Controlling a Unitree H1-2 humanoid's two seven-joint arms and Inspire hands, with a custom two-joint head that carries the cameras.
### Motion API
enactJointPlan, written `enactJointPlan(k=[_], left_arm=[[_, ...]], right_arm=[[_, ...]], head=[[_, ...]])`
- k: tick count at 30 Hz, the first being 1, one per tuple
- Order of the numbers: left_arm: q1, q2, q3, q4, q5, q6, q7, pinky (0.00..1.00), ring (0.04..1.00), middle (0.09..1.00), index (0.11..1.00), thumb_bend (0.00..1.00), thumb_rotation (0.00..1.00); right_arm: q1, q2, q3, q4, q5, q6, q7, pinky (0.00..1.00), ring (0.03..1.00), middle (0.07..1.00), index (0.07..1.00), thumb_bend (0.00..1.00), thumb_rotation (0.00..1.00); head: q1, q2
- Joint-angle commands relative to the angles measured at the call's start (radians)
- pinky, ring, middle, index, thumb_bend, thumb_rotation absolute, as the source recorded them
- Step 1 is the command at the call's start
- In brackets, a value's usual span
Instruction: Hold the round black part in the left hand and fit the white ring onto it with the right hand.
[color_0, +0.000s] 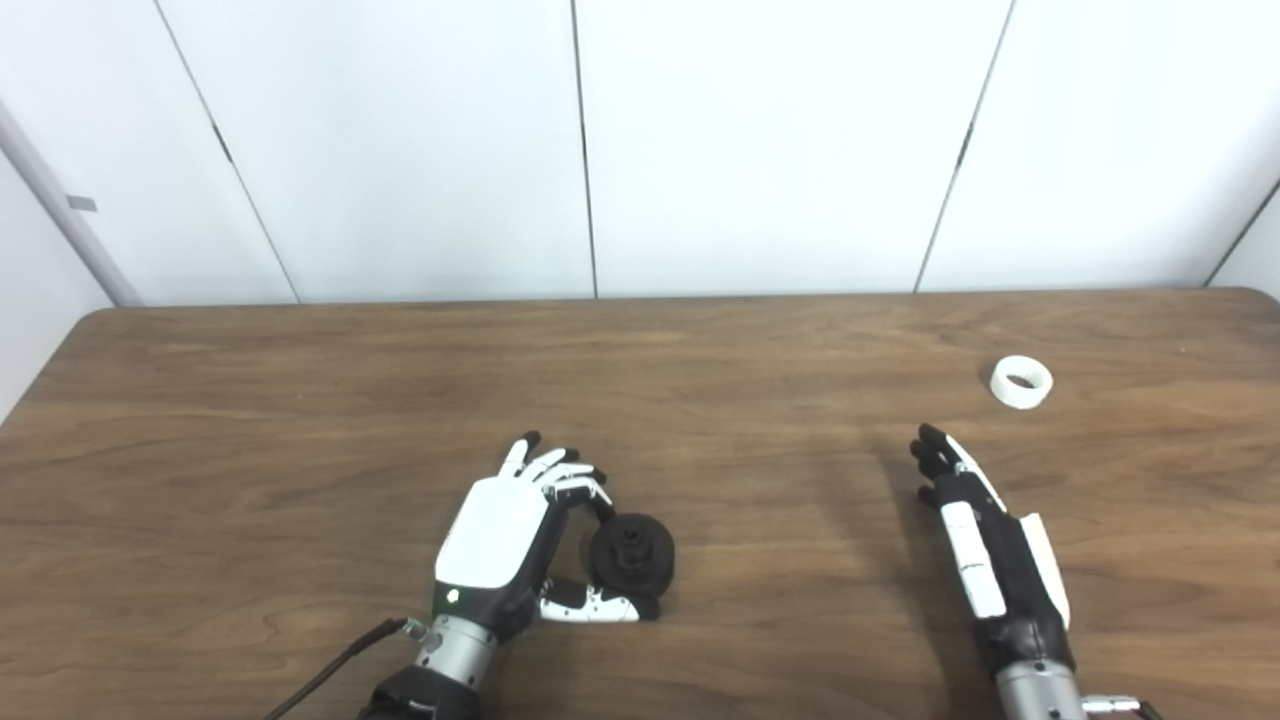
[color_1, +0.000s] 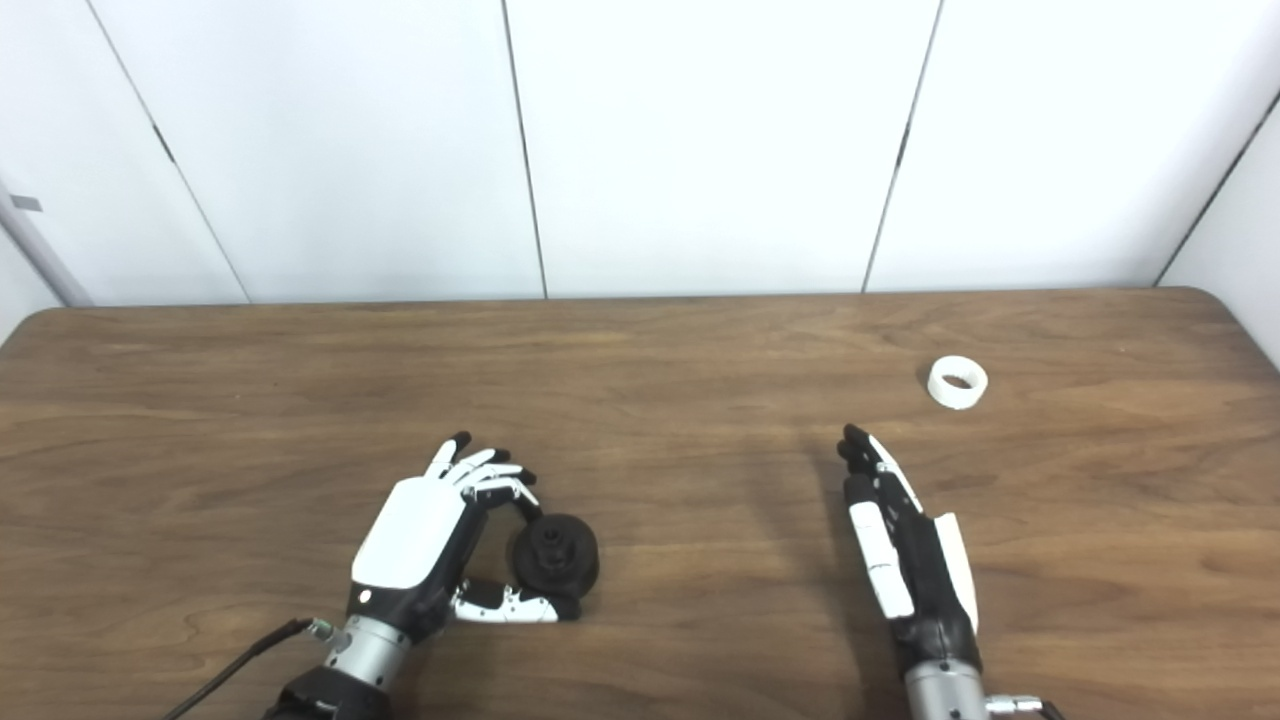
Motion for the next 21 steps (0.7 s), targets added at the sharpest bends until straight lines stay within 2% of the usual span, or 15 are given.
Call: enactJointPlan(k=[1, 5, 8, 15, 19, 21], left_arm=[[-0.004, 0.002, 0.001, -0.012, 0.008, -0.005, -0.007, 1.0, 0.873, 0.759, 0.485, 0.52, 0.05], [-0.006, -0.002, 0.003, -0.007, 0.001, -0.007, -0.007, 1.0, 0.871, 0.759, 0.485, 0.52, 0.05], [-0.006, -0.003, 0.003, -0.005, -0.003, -0.009, -0.009, 1.0, 0.871, 0.761, 0.485, 0.52, 0.05], [-0.007, -0.001, 0.006, 0.001, -0.003, -0.011, -0.01, 1.0, 0.87, 0.758, 0.485, 0.52, 0.05], [-0.005, 0.003, 0.009, 0.005, -0.007, -0.018, -0.007, 1.0, 0.868, 0.758, 0.485, 0.52, 0.05], [-0.005, 0.005, 0.01, 0.005, -0.007, -0.019, -0.008, 1.0, 0.865, 0.757, 0.485, 0.52, 0.05]], right_arm=[[-0.023, -0.014, -0.02, -0.041, -0.028, 0.011, -0.018, 0.84, 0.894, 0.876, 0.858, 0.56, 0.86], [-0.046, -0.045, -0.048, -0.032, -0.074, 0.002, -0.031, 0.8, 0.858, 0.862, 0.837, 0.55, 0.79], [-0.065, -0.068, -0.079, -0.039, -0.082, 0.021, -0.032, 0.74, 0.805, 0.847, 0.821, 0.56, 0.71], [-0.115, -0.126, -0.125, -0.04, -0.123, 0.079, -0.03, 0.76, 0.825, 0.846, 0.827, 0.58, 0.57], [-0.147, -0.168, -0.141, -0.024, -0.155, 0.084, -0.042, 0.84, 0.869, 0.865, 0.814, 0.62, 0.46], [-0.161, -0.192, -0.137, -0.022, -0.204, 0.094, -0.049, 0.8, 0.863, 0.866, 0.815, 0.64, 0.45]], head=[[-0.004, 0.004], [-0.008, 0.006], [-0.013, 0.008], [-0.028, 0.01], [-0.045, 0.012], [-0.056, 0.013]])
